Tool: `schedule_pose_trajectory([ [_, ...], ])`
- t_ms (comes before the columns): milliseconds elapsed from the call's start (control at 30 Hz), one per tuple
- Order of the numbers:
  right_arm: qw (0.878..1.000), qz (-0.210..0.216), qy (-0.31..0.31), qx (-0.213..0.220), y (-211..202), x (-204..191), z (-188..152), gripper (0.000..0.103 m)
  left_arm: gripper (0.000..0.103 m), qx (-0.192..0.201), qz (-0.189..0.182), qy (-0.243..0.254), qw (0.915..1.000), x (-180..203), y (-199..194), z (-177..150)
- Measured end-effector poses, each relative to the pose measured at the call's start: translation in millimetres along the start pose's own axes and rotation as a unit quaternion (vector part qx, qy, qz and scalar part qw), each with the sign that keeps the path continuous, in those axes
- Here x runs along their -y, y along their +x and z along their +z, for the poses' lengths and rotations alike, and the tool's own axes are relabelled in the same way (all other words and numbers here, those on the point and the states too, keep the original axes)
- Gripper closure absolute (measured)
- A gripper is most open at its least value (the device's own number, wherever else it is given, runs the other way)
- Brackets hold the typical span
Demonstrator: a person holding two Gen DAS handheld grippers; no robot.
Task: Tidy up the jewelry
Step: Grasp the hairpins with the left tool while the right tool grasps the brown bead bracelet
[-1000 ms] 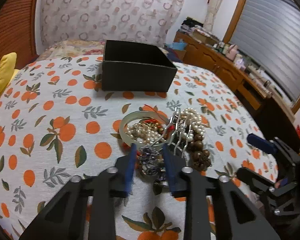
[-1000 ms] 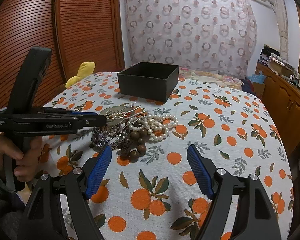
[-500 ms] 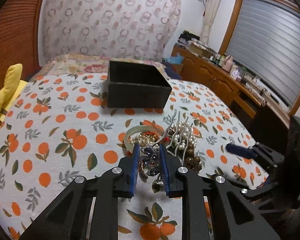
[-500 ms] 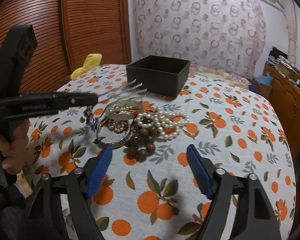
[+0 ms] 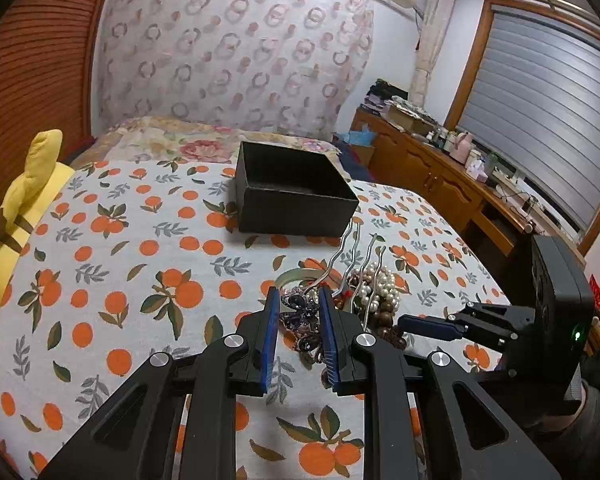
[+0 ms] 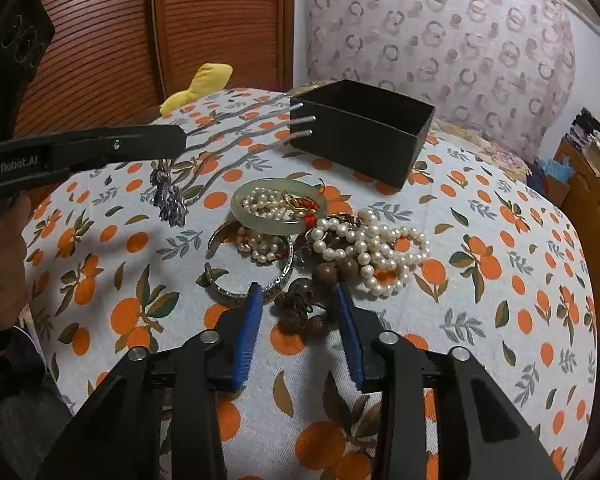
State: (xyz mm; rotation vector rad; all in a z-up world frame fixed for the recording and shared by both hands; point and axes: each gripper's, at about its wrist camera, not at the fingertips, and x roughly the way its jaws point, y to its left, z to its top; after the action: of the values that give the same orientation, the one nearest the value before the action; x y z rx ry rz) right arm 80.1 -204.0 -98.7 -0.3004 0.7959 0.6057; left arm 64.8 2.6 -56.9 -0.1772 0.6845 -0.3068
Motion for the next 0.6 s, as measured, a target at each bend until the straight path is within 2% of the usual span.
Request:
schedule_pose_trajectory([
  [67, 1.0, -0.018, -0.009, -0.004, 2.8, -0.2, 3.2, 0.073, 0.085, 0.0, -0.001, -0.001, 1.0, 0.2, 0.5, -0.4],
  [200, 0.998, -0.055, -0.027, -0.015, 10.3, 3.3, 3.0, 0.069, 0.085, 0.0, 0.0, 0.0, 1.0, 0.7, 0.5, -0.2],
  [333, 0.998, -0.055, -0.027, -0.013, 11.1, 6.3, 2.0, 0.069, 0.084, 0.0, 0.0, 0.0, 1.0, 0.5, 0.7, -0.2],
  [367, 0.998, -0.055, -0.026, -0.01, 10.6, 7.7, 1.6, 0.073, 0.084, 0.0, 0.0, 0.0, 1.0, 0.7, 0.5, -0.2],
  [400, 0.998, -0.057, -0.025, -0.006, 9.2, 8.9, 1.0, 0.081, 0.084, 0.0, 0.0, 0.0, 1.0, 0.7, 0.7, -0.3],
  [433, 0.998, -0.057, -0.025, -0.001, 7.4, 9.4, 1.0, 0.083, 0.084, 0.0, 0.0, 0.0, 1.0, 0.9, 0.5, 0.0],
  [600, 0.998, -0.053, -0.008, 0.014, -5.2, 18.7, 0.3, 0.083, 0.084, 0.001, 0.001, -0.001, 1.0, 0.8, 0.5, -1.6],
])
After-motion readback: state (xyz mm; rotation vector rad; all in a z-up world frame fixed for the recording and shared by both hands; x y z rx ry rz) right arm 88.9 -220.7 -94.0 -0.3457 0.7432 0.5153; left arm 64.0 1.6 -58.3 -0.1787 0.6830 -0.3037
